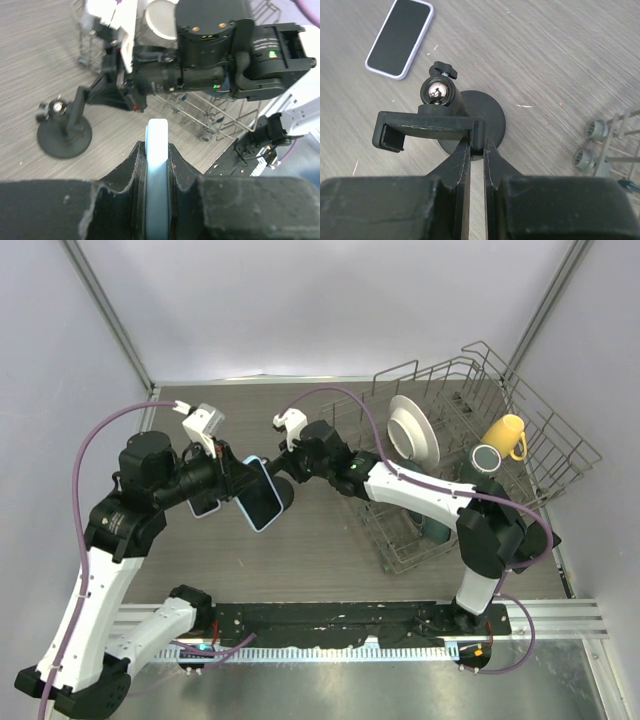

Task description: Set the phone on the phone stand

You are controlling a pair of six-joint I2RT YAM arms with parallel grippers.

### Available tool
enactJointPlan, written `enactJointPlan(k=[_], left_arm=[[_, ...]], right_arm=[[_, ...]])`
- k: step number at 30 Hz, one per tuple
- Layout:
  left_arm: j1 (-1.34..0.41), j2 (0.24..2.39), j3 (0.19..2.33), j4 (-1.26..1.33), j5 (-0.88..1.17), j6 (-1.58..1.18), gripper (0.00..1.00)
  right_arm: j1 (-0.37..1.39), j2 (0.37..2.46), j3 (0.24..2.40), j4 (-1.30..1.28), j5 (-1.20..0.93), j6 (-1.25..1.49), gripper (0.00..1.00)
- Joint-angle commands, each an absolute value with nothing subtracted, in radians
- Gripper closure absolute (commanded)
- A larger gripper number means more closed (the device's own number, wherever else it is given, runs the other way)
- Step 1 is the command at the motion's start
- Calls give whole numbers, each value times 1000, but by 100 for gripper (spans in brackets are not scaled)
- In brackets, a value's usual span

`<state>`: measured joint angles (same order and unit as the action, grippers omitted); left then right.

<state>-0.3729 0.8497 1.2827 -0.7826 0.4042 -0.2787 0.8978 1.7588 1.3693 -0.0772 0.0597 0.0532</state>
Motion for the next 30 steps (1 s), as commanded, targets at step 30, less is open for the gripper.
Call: enactJointPlan(k=[30], left_arm=[[-373, 784, 1207, -604, 454, -245, 100]], right_arm=[[905, 1701, 1348, 51, -28, 18, 72]])
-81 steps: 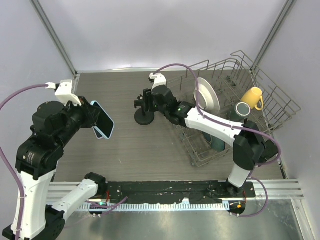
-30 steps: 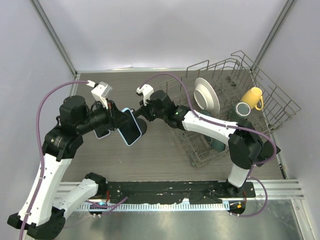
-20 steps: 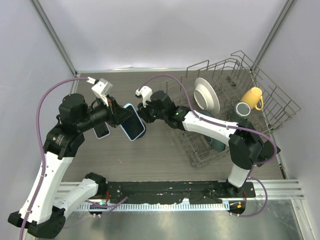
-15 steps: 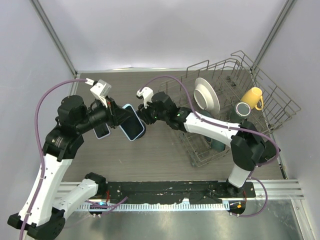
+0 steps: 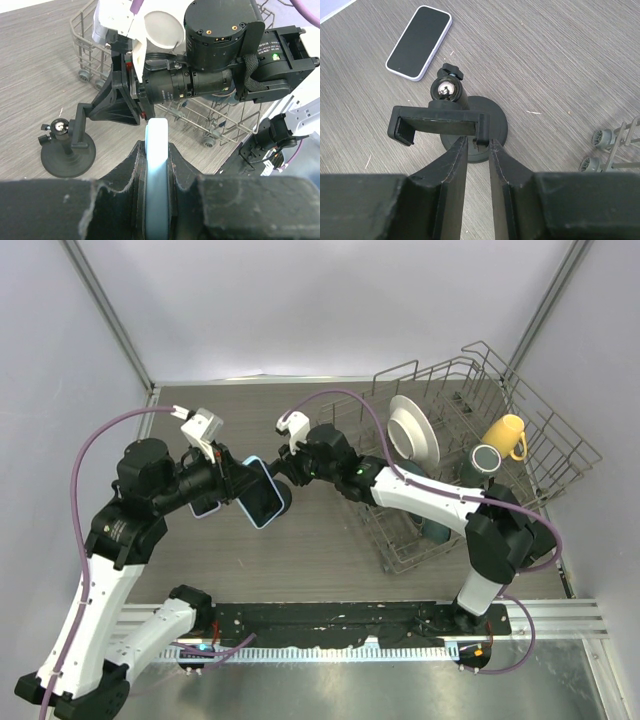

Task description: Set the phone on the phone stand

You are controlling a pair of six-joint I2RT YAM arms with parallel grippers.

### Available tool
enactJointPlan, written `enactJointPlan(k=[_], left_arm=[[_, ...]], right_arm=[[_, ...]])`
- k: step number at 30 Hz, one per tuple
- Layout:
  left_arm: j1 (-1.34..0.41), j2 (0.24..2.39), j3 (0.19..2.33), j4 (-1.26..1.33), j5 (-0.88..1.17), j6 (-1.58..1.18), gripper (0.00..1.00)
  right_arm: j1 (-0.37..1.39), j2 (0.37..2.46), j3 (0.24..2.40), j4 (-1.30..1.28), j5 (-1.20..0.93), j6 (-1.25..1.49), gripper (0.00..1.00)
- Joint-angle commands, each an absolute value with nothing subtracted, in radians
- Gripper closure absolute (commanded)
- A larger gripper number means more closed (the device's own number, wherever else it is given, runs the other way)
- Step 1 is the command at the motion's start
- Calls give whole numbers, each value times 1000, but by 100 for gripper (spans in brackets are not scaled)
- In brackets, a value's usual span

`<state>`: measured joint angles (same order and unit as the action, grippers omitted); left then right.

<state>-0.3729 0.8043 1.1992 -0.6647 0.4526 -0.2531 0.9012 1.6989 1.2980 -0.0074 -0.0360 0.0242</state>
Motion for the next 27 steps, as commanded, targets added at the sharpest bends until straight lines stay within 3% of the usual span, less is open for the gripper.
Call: enactJointPlan(k=[1, 11, 13, 14, 17, 22, 27], left_arm=[[-373, 784, 1204, -603, 457, -245, 100], [-374, 788, 1186, -583, 489, -245, 100], [-374, 790, 1181, -580, 495, -245, 100], [-373, 790, 1178, -572, 497, -245, 100], [-373, 801, 1163, -526, 540, -238, 100], [-374, 864, 1111, -315, 817, -175, 100], [-382, 929, 1040, -135, 905, -43, 100]], right_arm=[[905, 1706, 1351, 51, -26, 17, 72], [907, 1743, 1378, 57, -23, 6, 75], [905, 1746, 1384, 58, -26, 5, 80], [905, 1747, 1385, 58, -28, 6, 88], [905, 1752, 1387, 58, -46, -28, 100], [897, 1749, 1370, 48, -129, -86, 100], [848, 1759, 1393, 6, -273, -115, 100]])
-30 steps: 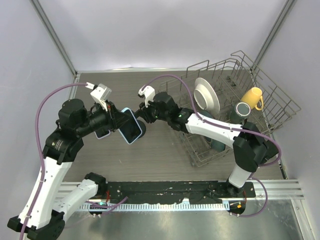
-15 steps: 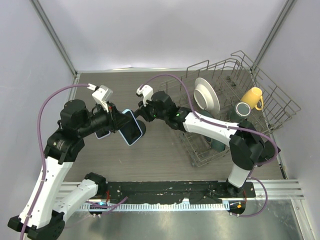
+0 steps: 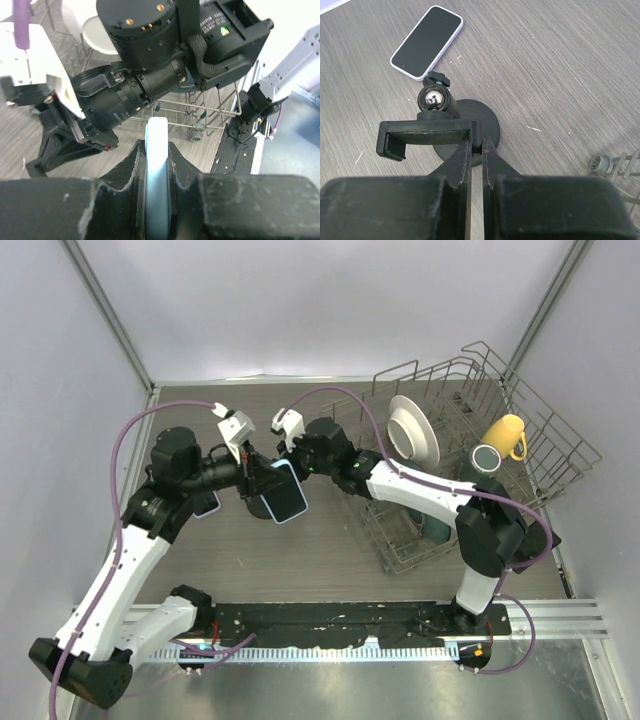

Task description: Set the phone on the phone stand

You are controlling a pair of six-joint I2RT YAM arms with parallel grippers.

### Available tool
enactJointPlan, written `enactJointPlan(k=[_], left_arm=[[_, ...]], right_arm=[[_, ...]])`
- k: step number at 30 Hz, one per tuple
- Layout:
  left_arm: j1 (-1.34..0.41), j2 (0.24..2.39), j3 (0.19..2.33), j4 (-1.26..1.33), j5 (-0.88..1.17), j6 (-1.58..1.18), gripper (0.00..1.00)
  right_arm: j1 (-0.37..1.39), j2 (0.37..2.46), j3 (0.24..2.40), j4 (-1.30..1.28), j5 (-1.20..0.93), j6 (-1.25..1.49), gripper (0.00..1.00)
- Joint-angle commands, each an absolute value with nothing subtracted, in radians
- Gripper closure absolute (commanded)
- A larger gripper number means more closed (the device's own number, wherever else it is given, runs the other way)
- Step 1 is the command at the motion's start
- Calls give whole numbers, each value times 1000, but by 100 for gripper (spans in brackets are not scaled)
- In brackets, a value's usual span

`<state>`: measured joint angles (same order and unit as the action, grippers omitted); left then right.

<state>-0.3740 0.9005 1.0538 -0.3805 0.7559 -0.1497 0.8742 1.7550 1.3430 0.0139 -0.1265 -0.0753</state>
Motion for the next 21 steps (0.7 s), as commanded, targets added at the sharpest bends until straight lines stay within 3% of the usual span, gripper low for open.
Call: enactJointPlan(k=[1, 6, 11, 21], left_arm=[[-388, 945, 1043, -143, 911, -16, 100], [-390, 1096, 1124, -320, 897, 291, 100], [-388, 1206, 1193, -356, 937, 365, 100], [-368, 1238, 1085, -37, 951, 313, 100]], right_arm=[[835, 1761, 1396, 8, -313, -115, 100], [810, 1773, 1419, -32, -414, -147, 100], [787, 1795, 1451, -77, -498, -170, 100], [743, 1836, 1483, -109, -645, -209, 100]])
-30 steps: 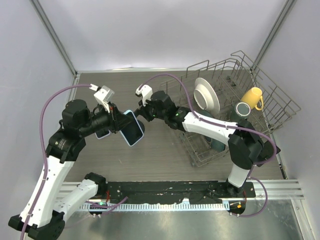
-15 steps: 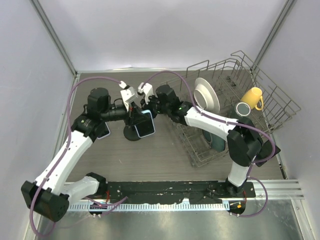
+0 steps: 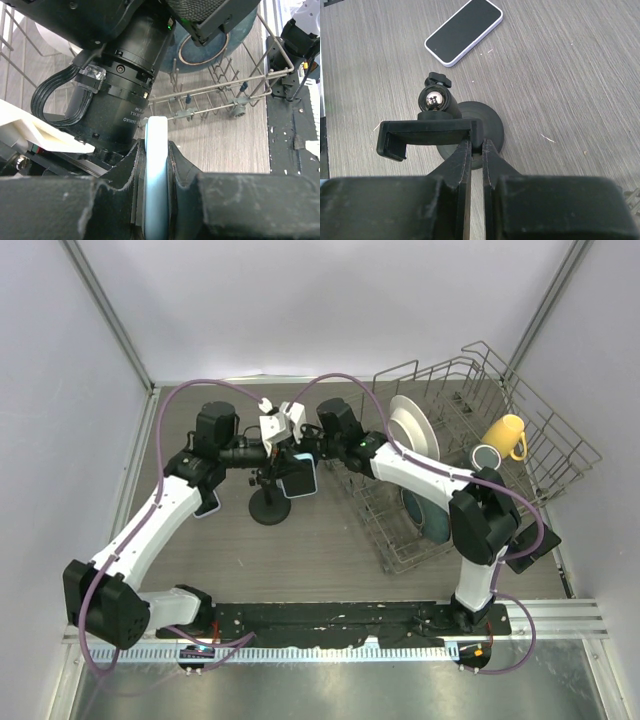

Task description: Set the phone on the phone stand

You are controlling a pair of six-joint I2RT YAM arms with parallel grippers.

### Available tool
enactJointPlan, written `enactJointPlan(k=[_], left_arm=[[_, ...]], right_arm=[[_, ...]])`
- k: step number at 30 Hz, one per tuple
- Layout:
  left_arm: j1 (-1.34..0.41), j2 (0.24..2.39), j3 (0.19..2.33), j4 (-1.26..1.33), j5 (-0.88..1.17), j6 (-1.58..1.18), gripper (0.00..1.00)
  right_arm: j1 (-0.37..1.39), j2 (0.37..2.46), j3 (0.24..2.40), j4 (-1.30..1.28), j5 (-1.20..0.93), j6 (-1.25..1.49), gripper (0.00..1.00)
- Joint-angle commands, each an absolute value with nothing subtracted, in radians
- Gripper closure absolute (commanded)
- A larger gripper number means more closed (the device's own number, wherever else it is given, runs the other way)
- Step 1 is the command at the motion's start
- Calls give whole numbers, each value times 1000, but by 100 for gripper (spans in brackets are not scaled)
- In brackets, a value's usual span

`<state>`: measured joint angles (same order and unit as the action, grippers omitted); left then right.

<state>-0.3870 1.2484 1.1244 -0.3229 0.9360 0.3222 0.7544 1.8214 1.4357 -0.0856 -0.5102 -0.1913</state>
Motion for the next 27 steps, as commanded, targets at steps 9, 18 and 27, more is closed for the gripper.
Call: enactJointPlan(k=[9, 18, 27], left_arm=[[-333, 1247, 1011, 95, 969, 275, 100], [-249, 1261, 1065, -55, 1052, 350, 100], [-229, 1304, 1086, -97, 1081, 376, 100]], right_arm=[[721, 1864, 1496, -126, -752, -238, 100], [713, 1878, 1499, -146, -775, -275, 100], [707, 1890, 1503, -149, -796, -285, 100]])
